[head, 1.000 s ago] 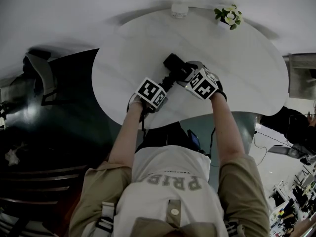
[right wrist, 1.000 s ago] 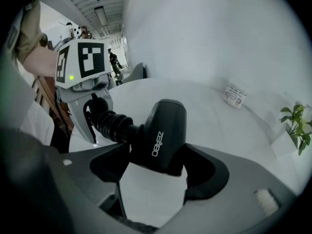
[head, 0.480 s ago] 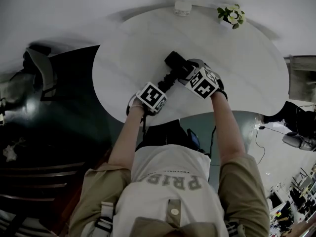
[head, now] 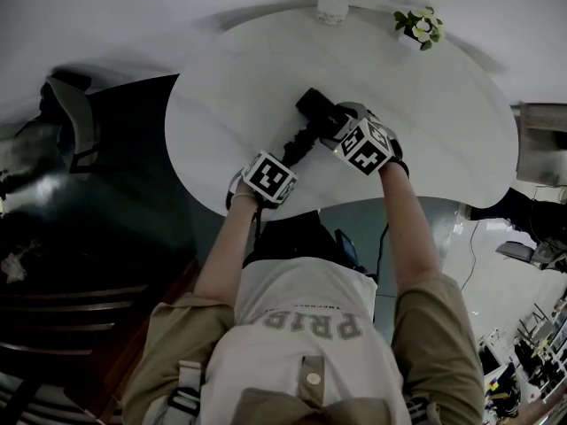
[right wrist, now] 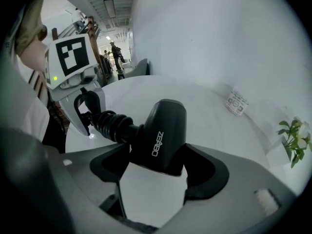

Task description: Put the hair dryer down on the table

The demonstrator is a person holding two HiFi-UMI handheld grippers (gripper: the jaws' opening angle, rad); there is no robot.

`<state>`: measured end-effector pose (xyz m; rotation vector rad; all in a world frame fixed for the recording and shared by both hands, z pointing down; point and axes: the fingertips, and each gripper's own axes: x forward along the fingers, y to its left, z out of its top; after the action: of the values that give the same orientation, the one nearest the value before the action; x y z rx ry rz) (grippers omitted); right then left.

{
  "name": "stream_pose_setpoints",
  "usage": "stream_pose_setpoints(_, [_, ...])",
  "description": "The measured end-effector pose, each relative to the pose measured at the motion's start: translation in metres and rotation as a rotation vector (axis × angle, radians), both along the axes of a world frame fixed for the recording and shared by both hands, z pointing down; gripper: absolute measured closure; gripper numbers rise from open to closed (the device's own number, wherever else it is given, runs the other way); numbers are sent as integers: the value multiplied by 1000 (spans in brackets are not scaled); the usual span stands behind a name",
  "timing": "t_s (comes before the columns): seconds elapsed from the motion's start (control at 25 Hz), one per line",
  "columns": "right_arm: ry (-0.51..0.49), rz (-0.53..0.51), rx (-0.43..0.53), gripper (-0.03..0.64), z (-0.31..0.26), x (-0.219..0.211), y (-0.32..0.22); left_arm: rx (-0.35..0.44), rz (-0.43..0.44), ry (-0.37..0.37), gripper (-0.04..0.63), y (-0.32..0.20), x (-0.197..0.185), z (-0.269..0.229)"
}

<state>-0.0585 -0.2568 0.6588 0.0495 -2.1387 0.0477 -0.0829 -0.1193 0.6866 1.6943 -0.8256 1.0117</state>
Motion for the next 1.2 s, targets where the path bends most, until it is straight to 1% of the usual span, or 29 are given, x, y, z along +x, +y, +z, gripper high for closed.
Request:
stream_pose_setpoints(0.16, [3, -5, 12, 261, 0, 0, 0, -3, -20, 11, 420, 5, -1, 0])
stream_pose_setpoints(0.44, [11, -16, 34, 261, 1, 0, 1, 7, -30, -8, 420, 6, -1, 1])
stream_pose_setpoints(0.64, [56, -33, 60, 256, 4, -1, 1, 15, -37, -11, 420, 4, -2, 2])
stream_pose_setpoints(0.76, [61, -29, 68, 258, 5, 0, 0, 22, -46, -3, 421, 3, -2, 3])
stream_pose_setpoints(1.0, [39, 31, 42, 258, 6, 6, 1, 43, -53, 4, 420, 4, -3, 1])
stream_pose_setpoints(1.08, [0, 72, 22, 253, 0, 8, 1, 54, -50, 3, 419, 5, -4, -1])
stream_pose_setpoints(1.2, [-90, 166, 5, 255, -20, 15, -4, 69, -40, -3, 419, 11, -6, -10])
